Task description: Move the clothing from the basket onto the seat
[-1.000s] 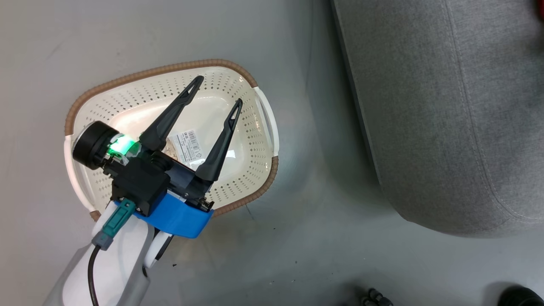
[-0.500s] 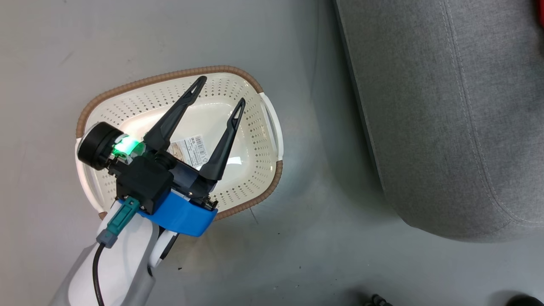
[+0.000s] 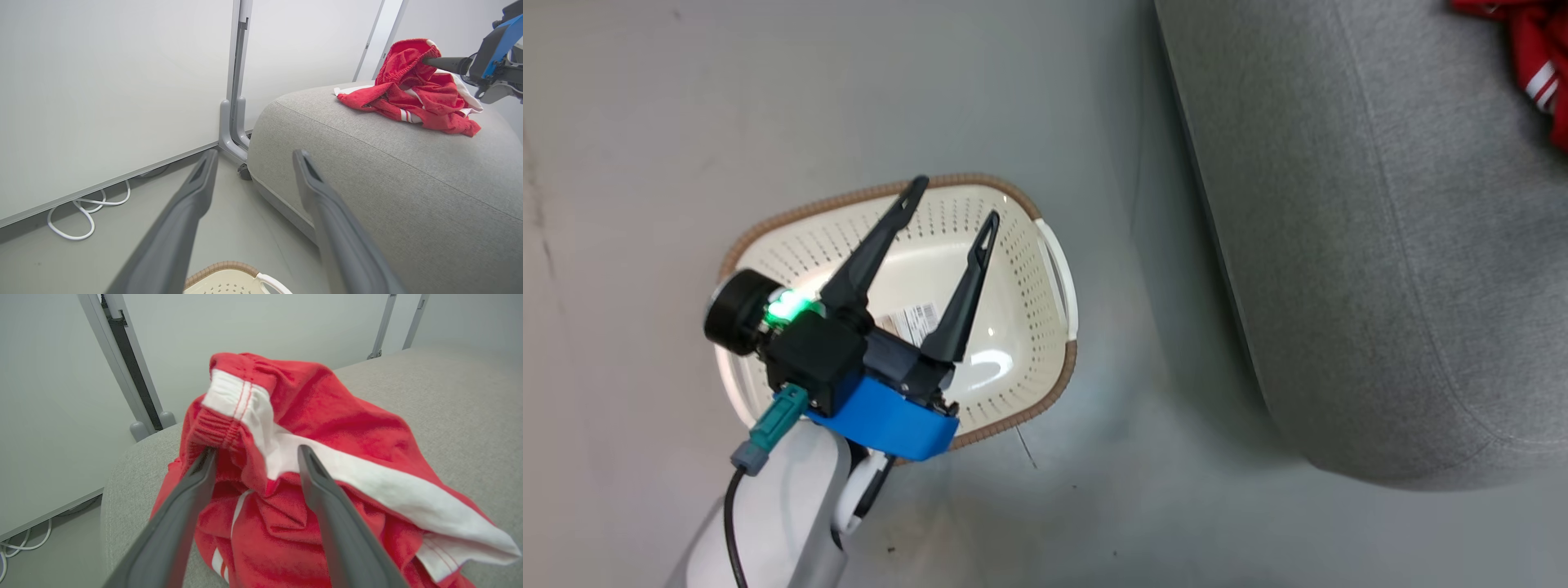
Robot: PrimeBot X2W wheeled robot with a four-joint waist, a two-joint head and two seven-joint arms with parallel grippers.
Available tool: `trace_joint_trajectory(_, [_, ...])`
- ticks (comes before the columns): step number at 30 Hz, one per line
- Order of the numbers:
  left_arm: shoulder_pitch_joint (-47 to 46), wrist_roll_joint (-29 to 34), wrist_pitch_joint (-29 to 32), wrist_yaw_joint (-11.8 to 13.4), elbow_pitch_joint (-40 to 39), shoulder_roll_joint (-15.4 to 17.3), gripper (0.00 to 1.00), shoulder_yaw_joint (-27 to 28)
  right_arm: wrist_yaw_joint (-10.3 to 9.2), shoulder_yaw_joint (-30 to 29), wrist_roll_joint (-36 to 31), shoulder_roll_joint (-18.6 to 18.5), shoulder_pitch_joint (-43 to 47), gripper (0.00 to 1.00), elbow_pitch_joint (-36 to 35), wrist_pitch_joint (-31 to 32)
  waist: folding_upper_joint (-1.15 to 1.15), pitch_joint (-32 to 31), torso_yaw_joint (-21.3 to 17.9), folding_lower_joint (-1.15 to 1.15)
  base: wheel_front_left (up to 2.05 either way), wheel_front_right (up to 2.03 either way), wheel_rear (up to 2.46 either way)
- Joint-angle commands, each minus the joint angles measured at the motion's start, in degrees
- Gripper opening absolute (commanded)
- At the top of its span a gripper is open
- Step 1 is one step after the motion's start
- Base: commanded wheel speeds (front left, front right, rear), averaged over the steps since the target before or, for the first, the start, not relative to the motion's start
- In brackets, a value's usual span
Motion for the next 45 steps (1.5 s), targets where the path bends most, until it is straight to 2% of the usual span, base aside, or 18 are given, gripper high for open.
trace_joint_trajectory(1, [1.07,-0.39,-0.27,-0.1,0.76,-0.43,1.0,0.19,0.01,0.81,-0.6,-0.16,1.84,1.0,-0.25,-0.35,0.0,-3.46,0.81,0.0,0.0,0.0,0.0])
trace_joint_trajectory(12, [8.49,-3.01,-0.27,-0.1,6.75,-5.07,1.0,3.78,0.01,7.71,-3.85,1.74,12.19,1.0,-2.61,0.89,0.0,-18.23,4.21,0.0,0.0,0.0,0.0])
trace_joint_trajectory(19, [13.36,-3.74,-0.27,-0.1,8.82,-7.07,1.0,7.08,0.01,13.86,-4.18,3.87,21.39,1.0,-7.81,2.0,0.0,-25.52,6.96,0.0,0.0,0.0,0.0])
trace_joint_trajectory(29, [17.52,-4.41,-0.27,-0.1,11.76,-7.36,1.0,10.77,0.01,19.13,-3.28,7.57,35.52,1.0,-21.1,3.75,0.0,-30.76,10.26,0.0,0.0,0.0,0.0])
trace_joint_trajectory(37, [19.28,-5.49,-0.27,-0.1,14.36,-7.53,1.0,14.59,0.01,17.97,-5.05,12.44,45.37,1.0,-32.61,5.76,0.0,-33.98,11.68,0.0,0.0,0.0,0.0])
trace_joint_trajectory(45, [19.81,-5.98,-0.27,-0.1,16.24,-7.37,1.0,18.27,0.01,17.89,-6.08,15.05,51.23,1.0,-39.22,8.18,0.0,-34.79,11.81,0.0,0.0,0.0,0.0])
